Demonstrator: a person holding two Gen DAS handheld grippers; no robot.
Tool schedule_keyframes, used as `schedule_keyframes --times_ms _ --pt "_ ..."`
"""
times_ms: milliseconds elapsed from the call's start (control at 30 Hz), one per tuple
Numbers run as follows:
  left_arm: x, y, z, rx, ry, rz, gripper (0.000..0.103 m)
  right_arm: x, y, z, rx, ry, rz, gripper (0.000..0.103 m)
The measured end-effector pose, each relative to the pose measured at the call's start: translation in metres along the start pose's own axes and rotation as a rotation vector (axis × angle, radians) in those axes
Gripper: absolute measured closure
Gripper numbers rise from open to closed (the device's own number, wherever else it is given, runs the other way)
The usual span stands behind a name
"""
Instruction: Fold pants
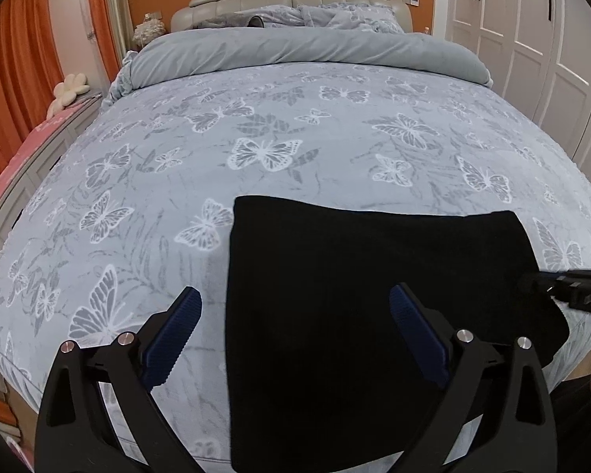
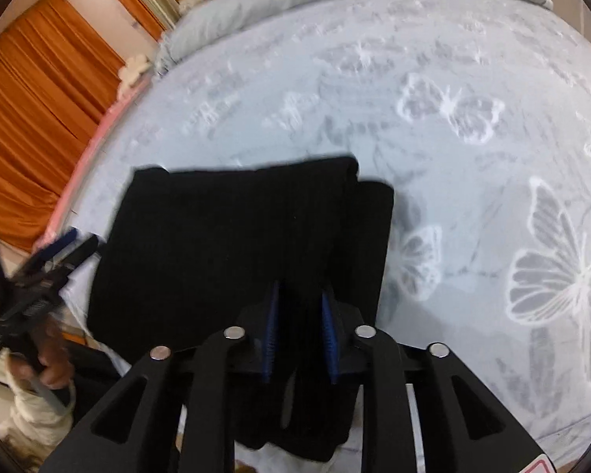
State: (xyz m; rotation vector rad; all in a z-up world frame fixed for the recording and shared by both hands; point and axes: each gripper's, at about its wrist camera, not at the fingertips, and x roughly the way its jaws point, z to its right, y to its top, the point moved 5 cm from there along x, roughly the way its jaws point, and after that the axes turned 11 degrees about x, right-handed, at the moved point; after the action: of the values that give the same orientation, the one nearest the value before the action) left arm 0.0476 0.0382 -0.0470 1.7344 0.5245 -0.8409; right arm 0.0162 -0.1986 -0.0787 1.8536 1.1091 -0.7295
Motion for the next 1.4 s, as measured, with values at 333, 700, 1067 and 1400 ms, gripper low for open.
schedule_keyframes --times_ms 333,700,1067,1400 --pt "0.008 -0.004 0.003 0.006 0.014 -0.021 0.008 0.0 0.001 -0.005 -0.01 -0.008 0.041 0.063" --pt "0.017 -0.009 -0.002 0.001 0.037 -0.047 0.008 0.007 0.018 -0.072 -0.226 0.024 0.1 0.081" --pt "0.01 -0.013 -0.022 -0.015 0.053 -0.044 0.008 -0.012 0.029 -0.029 -0.098 -0.08 0.155 0.075" --pt "-0.035 -0.06 0.013 0.081 -0.054 0.029 0.007 -0.04 -0.077 -0.007 -0.038 0.093 0.047 0.052"
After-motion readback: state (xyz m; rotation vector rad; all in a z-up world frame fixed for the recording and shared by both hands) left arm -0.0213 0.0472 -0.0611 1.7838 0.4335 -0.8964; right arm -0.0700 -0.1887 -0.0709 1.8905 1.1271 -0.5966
